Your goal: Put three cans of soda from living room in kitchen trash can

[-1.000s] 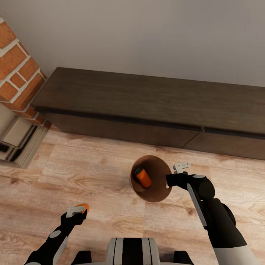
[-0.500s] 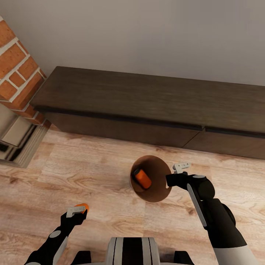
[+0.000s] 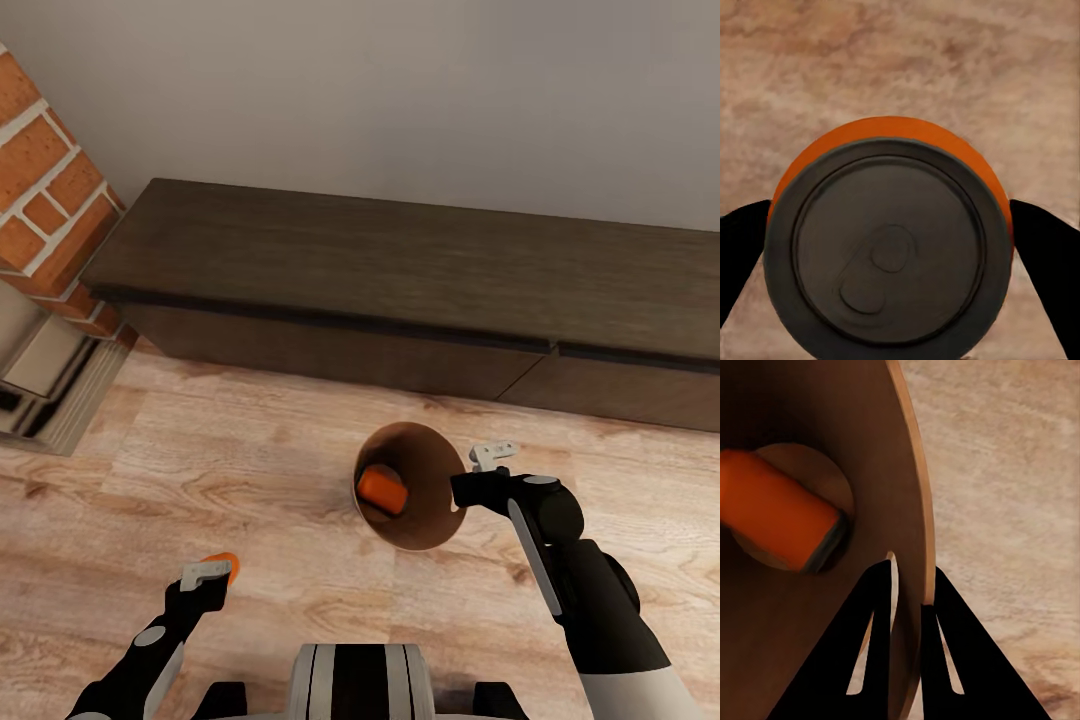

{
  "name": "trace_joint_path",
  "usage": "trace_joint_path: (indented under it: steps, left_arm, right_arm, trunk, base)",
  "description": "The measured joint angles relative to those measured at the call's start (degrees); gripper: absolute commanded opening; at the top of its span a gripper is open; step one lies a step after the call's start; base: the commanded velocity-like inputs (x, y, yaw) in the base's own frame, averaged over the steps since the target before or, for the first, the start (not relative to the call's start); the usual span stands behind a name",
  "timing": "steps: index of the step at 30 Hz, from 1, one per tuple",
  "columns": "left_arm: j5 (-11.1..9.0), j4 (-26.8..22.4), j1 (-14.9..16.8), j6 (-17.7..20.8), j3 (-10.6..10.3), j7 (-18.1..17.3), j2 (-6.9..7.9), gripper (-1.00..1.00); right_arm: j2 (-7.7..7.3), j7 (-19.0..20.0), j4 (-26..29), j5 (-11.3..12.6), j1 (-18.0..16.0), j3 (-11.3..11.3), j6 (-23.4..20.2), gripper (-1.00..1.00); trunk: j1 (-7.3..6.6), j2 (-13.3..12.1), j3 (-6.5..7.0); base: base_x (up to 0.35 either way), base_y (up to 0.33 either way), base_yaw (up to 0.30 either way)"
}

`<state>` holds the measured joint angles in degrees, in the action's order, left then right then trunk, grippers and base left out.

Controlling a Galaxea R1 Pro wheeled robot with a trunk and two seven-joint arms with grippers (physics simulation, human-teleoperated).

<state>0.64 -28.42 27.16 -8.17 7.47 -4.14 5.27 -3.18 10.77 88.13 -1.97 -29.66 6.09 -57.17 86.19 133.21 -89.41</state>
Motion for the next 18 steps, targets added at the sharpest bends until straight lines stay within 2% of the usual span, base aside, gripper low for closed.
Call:
trace_joint_path:
  steps: [12, 18]
  left_arm:
    - [-0.02, 0.00, 0.00, 0.00, 0.01, 0.00, -0.02, -1.00]
    - [-0.03, 0.02, 0.00, 0.00, 0.01, 0.00, 0.00, -1.00]
  right_arm:
    - [0.00, 0.00, 0.00, 0.04, 0.00, 0.00, -0.01, -1.00]
    - [0.00, 0.00, 0.00, 0.16, 0.00, 0.00, -0.03, -1.00]
  trunk:
    - [0.00, 0.00, 0.00]
    - [-1.31, -2.39, 1.07]
  base:
    - [0.000, 0.000, 0.000]
    - [0.000, 0.000, 0.000]
